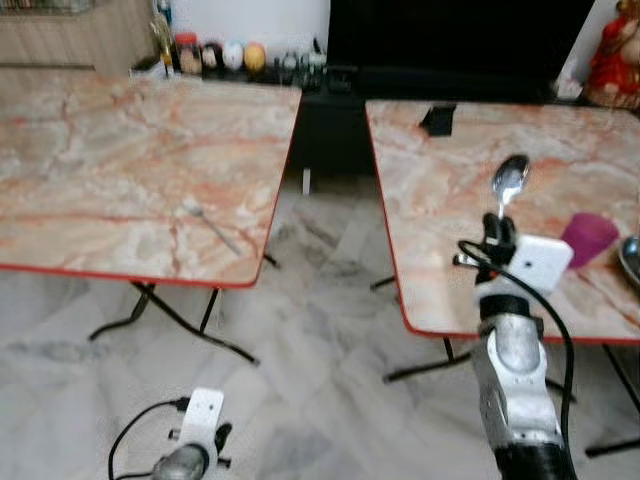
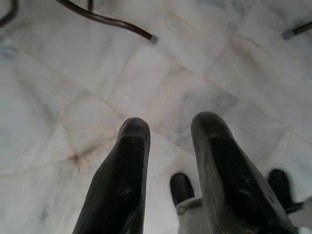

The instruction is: Setting the table

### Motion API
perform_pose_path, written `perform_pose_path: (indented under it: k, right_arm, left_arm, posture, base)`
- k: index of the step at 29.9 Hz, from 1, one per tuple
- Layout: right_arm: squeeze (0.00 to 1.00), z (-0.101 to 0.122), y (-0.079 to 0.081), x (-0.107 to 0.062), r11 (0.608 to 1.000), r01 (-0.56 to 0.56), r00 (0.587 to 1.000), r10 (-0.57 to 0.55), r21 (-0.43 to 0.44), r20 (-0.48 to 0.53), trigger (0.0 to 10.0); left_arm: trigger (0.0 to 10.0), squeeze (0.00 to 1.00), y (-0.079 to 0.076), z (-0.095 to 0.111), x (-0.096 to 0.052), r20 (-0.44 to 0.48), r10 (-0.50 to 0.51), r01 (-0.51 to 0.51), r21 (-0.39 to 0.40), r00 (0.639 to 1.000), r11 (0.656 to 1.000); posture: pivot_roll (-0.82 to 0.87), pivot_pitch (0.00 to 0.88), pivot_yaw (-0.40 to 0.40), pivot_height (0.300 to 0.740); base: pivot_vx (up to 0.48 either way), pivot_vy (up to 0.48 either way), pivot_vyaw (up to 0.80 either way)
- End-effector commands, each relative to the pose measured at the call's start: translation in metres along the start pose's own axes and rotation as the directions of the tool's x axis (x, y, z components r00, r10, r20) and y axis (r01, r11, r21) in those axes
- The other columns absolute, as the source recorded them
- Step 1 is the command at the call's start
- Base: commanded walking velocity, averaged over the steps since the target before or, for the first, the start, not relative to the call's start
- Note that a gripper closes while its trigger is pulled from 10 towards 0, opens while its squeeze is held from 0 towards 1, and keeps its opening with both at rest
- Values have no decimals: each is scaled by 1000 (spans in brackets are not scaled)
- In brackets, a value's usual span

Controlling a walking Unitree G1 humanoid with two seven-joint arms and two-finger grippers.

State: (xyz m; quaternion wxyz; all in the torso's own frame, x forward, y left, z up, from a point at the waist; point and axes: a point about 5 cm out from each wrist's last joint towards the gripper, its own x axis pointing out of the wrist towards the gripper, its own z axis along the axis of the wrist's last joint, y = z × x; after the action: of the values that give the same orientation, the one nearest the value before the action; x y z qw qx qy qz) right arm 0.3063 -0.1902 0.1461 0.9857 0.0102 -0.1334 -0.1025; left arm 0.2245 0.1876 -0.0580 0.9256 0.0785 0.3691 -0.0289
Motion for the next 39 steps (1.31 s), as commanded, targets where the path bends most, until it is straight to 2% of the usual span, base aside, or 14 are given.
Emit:
perform_pose_path:
  k: [1, 8, 23, 39]
  right_arm:
    - [0, 2, -8, 0, 1000, 18, 1000, -18, -22, 11, 10000]
    - [0, 0, -14, -3, 999, 37, 999, -36, -31, 2, 10000]
    - [0, 0, -9, 0, 999, 28, 1000, -28, -31, -4, 10000]
    - [0, 0, -12, 0, 999, 34, 999, -34, -39, -5, 10000]
  left_arm:
    - [10000, 0, -7, -4, 0, -20, -15, 15, -8, 1000, 1000]
    - [10000, 0, -6, -4, 0, -24, -13, 13, -8, 1000, 1000]
    - [10000, 0, -1, -6, -1, -33, 3, -3, -12, 999, 1000]
    - [10000, 0, -1, -9, -1, -43, 5, -6, -15, 999, 1000]
  posture:
    - [-4, 0, -28, 740]
    - [-10, 0, -25, 740]
    - [3, 0, -27, 740]
    - [3, 0, -29, 740]
  base:
    - [0, -296, 0]
    - [0, -299, 0]
    - [0, -298, 0]
    - [0, -299, 0]
